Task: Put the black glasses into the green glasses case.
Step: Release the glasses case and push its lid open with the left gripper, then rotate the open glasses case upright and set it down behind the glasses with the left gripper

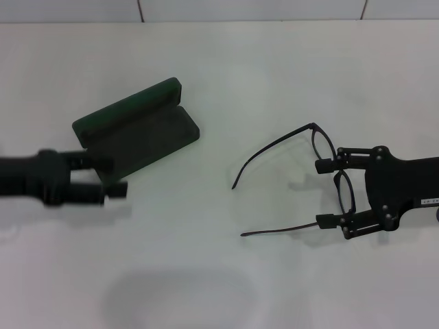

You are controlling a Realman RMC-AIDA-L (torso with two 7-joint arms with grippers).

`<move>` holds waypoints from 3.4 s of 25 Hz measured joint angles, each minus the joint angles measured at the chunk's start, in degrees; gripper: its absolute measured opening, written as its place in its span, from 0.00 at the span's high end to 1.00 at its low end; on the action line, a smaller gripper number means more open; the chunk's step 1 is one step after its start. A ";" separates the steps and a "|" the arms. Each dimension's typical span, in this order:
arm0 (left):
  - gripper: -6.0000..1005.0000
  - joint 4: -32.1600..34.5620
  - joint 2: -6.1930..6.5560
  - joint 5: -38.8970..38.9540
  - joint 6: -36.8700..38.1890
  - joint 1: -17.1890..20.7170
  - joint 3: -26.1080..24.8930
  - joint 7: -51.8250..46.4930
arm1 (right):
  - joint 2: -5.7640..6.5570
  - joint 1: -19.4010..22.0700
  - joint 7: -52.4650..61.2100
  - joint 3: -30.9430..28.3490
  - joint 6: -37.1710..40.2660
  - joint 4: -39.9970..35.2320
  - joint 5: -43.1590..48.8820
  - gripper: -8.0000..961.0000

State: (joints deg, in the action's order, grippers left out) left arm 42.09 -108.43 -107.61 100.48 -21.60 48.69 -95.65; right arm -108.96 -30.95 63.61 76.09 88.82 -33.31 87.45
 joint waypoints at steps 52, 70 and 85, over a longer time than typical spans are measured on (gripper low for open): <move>0.42 13.93 -6.58 -49.34 -20.54 -26.20 16.54 -26.18 | -1.73 -0.51 1.78 -0.09 -1.29 -1.37 4.03 0.10; 0.80 18.78 -7.92 -48.41 -20.59 -24.42 16.61 -22.80 | -1.79 -0.52 1.77 -0.16 -1.81 -1.43 4.31 0.10; 0.76 20.30 -11.22 -35.03 -29.14 -22.78 21.02 0.90 | -1.98 -0.34 1.77 -0.16 -1.56 -1.41 4.32 0.10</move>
State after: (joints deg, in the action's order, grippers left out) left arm 62.39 -119.66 -142.64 71.34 -44.37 69.71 -94.74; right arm -110.93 -31.29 65.39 75.93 87.26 -34.72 91.76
